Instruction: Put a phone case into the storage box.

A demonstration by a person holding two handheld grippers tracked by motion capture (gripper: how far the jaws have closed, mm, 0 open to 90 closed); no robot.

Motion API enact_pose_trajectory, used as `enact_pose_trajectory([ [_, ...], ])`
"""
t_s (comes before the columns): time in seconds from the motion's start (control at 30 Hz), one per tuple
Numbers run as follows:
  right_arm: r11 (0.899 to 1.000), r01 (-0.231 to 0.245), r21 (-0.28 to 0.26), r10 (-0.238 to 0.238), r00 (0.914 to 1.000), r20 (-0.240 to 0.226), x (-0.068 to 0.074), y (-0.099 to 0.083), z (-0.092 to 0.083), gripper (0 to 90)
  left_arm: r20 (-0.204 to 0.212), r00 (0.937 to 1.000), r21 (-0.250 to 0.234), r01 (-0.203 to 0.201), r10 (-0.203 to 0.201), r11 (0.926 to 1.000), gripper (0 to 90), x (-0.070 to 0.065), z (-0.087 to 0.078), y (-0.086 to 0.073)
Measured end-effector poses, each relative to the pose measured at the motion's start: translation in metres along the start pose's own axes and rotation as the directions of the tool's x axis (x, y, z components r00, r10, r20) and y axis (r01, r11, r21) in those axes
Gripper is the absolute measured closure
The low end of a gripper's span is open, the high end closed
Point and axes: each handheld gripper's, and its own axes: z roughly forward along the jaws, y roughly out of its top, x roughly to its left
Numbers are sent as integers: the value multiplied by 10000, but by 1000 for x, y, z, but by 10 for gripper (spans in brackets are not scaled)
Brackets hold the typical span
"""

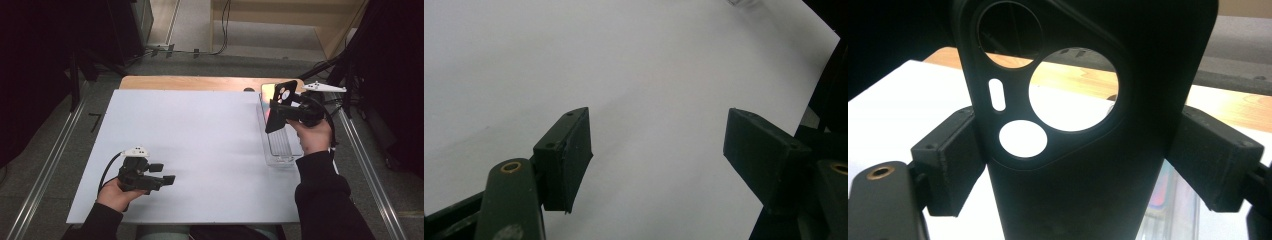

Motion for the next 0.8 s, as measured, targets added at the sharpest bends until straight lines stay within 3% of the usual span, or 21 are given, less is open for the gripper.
enact_pose_trajectory([
  [0.33,9987,-439,245,416,9955,852,-24,-3,25,119,-78,9999,-24,88,-88,10000,276,4,-1,-1],
  [0.8,9936,-827,764,702,9855,1542,-41,-13,70,118,-6,10000,-85,75,-75,9999,276,6,2,-1],
])
